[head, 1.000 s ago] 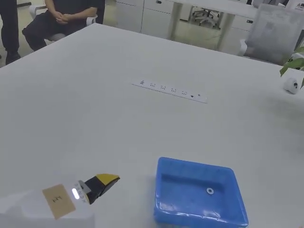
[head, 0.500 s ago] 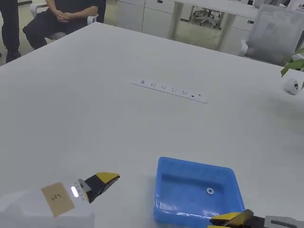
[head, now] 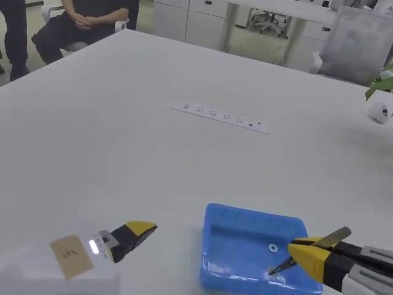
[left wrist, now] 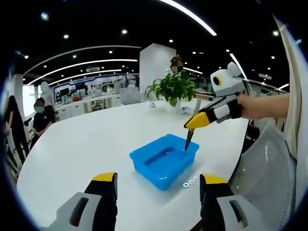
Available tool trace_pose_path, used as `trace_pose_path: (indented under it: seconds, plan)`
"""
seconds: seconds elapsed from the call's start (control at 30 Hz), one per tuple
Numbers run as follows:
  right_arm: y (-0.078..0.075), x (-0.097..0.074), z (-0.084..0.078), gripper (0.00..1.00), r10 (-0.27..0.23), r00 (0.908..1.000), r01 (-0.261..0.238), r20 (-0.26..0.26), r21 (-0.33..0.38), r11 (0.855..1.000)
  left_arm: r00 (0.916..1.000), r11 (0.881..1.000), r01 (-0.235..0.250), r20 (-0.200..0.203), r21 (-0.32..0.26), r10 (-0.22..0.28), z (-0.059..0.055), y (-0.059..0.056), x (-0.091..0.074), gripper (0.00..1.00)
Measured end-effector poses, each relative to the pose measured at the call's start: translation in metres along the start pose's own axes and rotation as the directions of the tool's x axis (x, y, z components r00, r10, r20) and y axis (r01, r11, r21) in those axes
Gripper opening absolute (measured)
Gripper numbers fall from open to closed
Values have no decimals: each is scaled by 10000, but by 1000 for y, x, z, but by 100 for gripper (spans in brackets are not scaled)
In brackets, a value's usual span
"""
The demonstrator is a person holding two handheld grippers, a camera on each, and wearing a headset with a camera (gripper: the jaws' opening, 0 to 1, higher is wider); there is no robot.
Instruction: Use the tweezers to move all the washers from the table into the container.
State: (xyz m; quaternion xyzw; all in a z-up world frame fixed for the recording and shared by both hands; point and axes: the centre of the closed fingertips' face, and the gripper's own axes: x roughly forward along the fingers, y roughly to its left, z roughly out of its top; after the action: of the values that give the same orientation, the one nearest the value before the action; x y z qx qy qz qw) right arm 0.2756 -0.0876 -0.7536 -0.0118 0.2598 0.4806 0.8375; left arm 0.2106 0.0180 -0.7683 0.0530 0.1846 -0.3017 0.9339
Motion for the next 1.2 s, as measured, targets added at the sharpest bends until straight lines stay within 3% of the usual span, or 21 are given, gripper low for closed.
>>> trace_pose_path:
  seconds: [0.17, 0.27, 0.47, 0.6, 0.73, 0.97, 1.17, 1.2]
  plan:
    - [-20, 5, 2, 2, -1002, 9947, 982, 236, 761, 9923, 9991, 9994, -270, 333, -211, 277, 5, 5, -4, 73]
    - [-24, 8, 4, 2, -1061, 9930, 985, 523, 1310, 9865, 9980, 9987, -400, 487, -313, 414, 8, 8, -5, 74]
    - [-39, 8, 3, 2, -1503, 9875, 1362, 472, 2234, 9652, 9987, 9991, -404, 317, -163, 409, 7, 7, -4, 73]
    - [-44, 10, 2, 3, -1546, 9873, 1403, 358, 2582, 9559, 9988, 9991, -416, 259, -67, 418, 6, 7, -3, 72]
    - [-50, 11, -1, 3, -1627, 9864, 1469, 244, 3148, 9377, 9988, 9992, -396, 298, -53, 398, 7, 7, -4, 72]
    - [-65, 21, -10, 3, -1684, 9839, 1787, -605, 3771, 9088, 9998, 9999, -119, 179, 116, 117, 6, 2, -2, 71]
    - [-68, 29, -24, 3, -1614, 9746, 2156, -1553, 4553, 8638, 9994, 9996, -265, 215, 29, 264, 6, 6, -2, 71]
    - [-67, 30, -26, 3, -1512, 9736, 2144, -1709, 4579, 8628, 9993, 9996, -287, 230, 17, 287, 6, 6, -3, 71]
